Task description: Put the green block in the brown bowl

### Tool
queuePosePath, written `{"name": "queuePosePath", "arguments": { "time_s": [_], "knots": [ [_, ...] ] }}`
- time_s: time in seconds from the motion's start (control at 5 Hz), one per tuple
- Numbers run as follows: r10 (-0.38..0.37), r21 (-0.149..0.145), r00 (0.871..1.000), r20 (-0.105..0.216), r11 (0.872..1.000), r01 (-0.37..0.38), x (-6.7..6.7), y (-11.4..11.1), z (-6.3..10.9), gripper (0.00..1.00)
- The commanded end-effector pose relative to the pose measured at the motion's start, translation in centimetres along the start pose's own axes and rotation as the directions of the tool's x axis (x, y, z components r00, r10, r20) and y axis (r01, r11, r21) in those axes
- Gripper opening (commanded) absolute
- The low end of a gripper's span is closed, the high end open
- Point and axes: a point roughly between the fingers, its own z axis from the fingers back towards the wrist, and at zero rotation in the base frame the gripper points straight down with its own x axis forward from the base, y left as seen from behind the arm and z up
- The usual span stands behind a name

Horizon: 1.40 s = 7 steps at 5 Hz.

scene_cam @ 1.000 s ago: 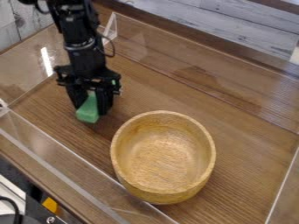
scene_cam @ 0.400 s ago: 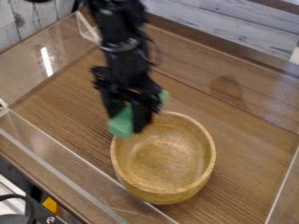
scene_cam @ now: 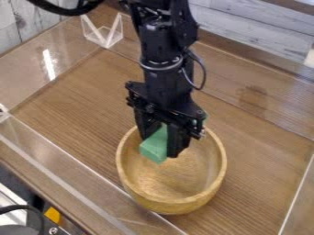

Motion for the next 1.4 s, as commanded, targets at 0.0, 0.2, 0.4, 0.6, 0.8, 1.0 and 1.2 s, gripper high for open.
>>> {"name": "queuePosePath", "arguments": {
  "time_s": [0.0, 0.2, 0.4, 0.6, 0.8, 1.0, 1.2],
  "knots": [
    [0.020, -0.001, 0.999, 0.025, 1.000, -0.020, -0.9, 0.1, 0.3, 0.00],
    [0.045, -0.006, 0.998, 0.033, 0.999, -0.045, -1.7, 0.4, 0.3, 0.00],
    [0.008, 0.001, 0.999, 0.034, 1.000, -0.008, -2.7, 0.6, 1.1, 0.00],
    [-0.048, 0.007, 0.998, 0.030, 0.999, 0.047, -2.9, 0.6, 1.4, 0.00],
    [-0.116, 0.010, 0.993, 0.022, 0.993, 0.116, -2.3, 0.5, 1.2, 0.00],
    [-0.176, 0.011, 0.984, 0.017, 0.984, 0.176, -1.9, 0.4, 1.0, 0.00],
    [-0.149, 0.008, 0.988, 0.025, 0.989, 0.149, -1.8, 0.6, 1.4, 1.00]
  ]
}}
